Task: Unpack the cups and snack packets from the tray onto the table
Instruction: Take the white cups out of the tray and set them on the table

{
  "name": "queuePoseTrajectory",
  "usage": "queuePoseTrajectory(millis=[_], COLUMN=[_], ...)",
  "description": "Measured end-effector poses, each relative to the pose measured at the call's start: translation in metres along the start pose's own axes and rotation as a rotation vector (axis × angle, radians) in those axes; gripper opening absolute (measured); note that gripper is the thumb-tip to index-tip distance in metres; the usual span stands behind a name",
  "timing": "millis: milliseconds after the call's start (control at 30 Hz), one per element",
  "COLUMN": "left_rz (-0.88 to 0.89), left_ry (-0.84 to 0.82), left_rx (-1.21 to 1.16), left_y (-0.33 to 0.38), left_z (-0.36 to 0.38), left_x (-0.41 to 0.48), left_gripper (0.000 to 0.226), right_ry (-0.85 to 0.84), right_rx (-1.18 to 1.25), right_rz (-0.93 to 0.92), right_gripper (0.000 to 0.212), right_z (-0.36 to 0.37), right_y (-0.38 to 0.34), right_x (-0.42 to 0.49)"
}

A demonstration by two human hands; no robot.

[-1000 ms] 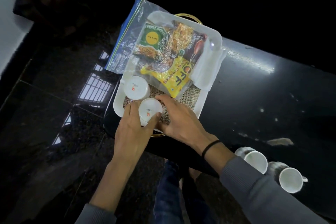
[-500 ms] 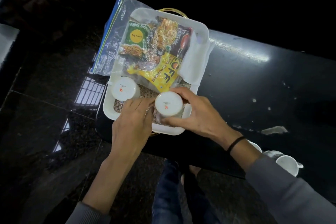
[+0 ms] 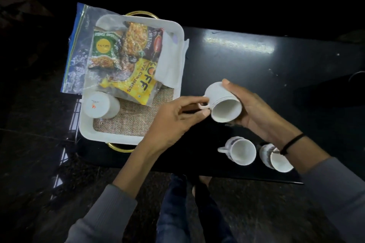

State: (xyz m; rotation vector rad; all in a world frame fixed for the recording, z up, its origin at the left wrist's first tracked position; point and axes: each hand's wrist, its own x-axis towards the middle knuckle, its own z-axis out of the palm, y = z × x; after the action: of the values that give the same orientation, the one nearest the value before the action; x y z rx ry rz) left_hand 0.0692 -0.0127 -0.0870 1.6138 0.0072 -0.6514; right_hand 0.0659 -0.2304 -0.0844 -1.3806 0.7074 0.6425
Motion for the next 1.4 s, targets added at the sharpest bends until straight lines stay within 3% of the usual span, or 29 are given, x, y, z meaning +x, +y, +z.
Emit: queuePoseTrajectory(millis=[167,467,633,833,1100,1267,1400], left_rz=[0.072,0.019,-0.036,-0.060,-0.094,-0.136,-0.113], left_ry=[0.031,0.011,-0.019,-0.038,-0.042,0.015,0.109], left_rx=[0.301,0.360,0.390,0.423,0.405,0.461,0.539], left_y=[-0.012,-0.026,-0.030,-0.033,-0.035,-0.029,-0.018], left_z=[0.033,0.067,0.074,0.075,0.074,0.072,0.065], left_x=[0.013,0.021,0.022,0.025,0.030,0.026,0.020], left_gripper=[0.024,0.015,0.015,0.016,0.019,0.046,0.045], right_ry=[0.014,0.145,0.258,0.361,0.423,0.572,0.577], right_rx=[0.034,0.044,-0.094,-0.228,-0.409,-0.621,-0.649], right_rz=[0.176,0.284,0.206,0.119,0.075,-0.132,-0.258], right_gripper=[0.052,0.052,0.063,0.040,0.052,0.043,0.032], right_z=[-0.026,-0.045,-0.052,-0.055,-0.057,-0.056,-0.047], right_y=[0.012,0.029,0.035,0.041,0.037,0.028,0.014], right_x=[-0.002,0.007,0.005,0.000,-0.002,-0.009,-0.014])
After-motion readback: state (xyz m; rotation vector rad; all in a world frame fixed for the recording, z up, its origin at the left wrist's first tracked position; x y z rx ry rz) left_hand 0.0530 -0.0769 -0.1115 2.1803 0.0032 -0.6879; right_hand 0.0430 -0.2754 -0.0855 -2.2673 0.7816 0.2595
